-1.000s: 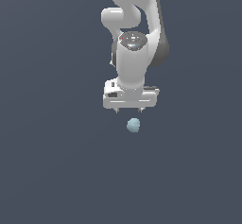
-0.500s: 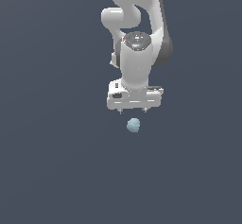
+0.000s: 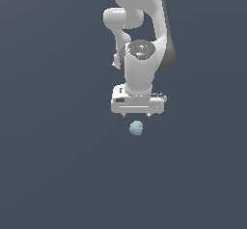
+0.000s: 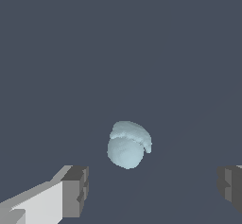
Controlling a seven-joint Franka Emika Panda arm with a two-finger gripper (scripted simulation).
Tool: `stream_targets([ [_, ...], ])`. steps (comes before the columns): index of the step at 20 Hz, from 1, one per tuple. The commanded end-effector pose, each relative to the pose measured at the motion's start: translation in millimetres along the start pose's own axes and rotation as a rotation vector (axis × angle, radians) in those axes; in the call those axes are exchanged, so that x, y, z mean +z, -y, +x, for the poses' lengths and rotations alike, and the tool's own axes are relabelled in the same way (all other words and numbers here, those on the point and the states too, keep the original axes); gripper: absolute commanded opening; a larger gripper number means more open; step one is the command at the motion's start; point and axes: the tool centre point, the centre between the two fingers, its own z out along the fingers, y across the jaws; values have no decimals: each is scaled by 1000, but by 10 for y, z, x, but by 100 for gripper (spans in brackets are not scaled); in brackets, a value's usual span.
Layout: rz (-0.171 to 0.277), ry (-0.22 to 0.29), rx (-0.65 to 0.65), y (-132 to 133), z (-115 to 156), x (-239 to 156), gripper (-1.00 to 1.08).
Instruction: Pick up the object and move it to a goal position.
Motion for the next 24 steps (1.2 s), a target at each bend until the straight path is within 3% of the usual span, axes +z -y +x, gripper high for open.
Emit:
stream_targets([
  [1,-3,4,39,15,-15,84,100],
  [13,-27,22,276,84,-120,578,100],
  [24,-40,27,363,103,-169,758,100],
])
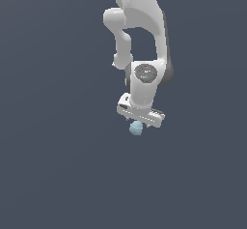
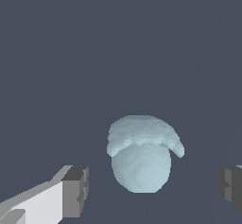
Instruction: Pick up the object and move it to a goal position.
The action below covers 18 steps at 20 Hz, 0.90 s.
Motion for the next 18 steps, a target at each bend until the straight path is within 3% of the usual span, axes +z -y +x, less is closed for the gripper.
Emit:
stream_targets([
  [1,-1,0,7,0,-1,10,100],
  [18,-1,0,7,-1,-5,509,100],
])
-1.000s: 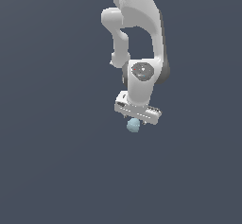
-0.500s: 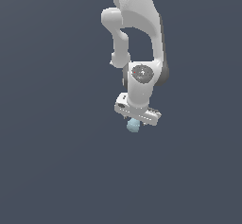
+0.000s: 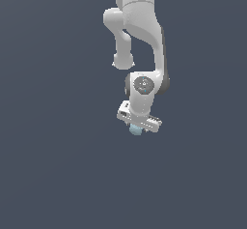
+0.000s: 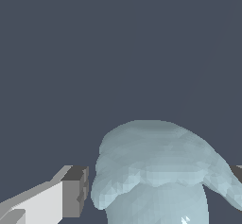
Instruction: Pick up the object and move it to a goal position.
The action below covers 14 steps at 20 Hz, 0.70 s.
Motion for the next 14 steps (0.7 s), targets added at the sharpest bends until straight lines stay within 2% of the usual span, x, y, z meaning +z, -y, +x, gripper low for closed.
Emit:
stream_targets([
  [1,1,-1,0,6,9,21,100],
  [2,1,-1,0,6,9,21,-100],
  [14,2,-2,0,12,4,4,-100],
])
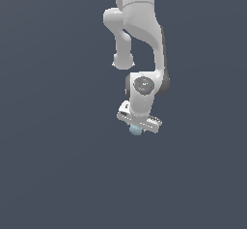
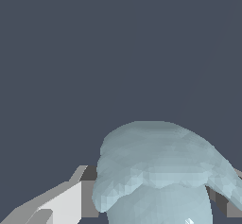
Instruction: Pick up the object and move it to a goal position.
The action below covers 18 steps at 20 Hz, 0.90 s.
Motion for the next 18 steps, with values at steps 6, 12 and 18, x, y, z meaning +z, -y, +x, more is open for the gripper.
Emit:
stream_targets([
  [6,0,0,0,37,-110,-116,-100],
  [12,0,0,0,115,-342,-358,-100],
  [18,0,1,0,190,-539,-576,-100],
])
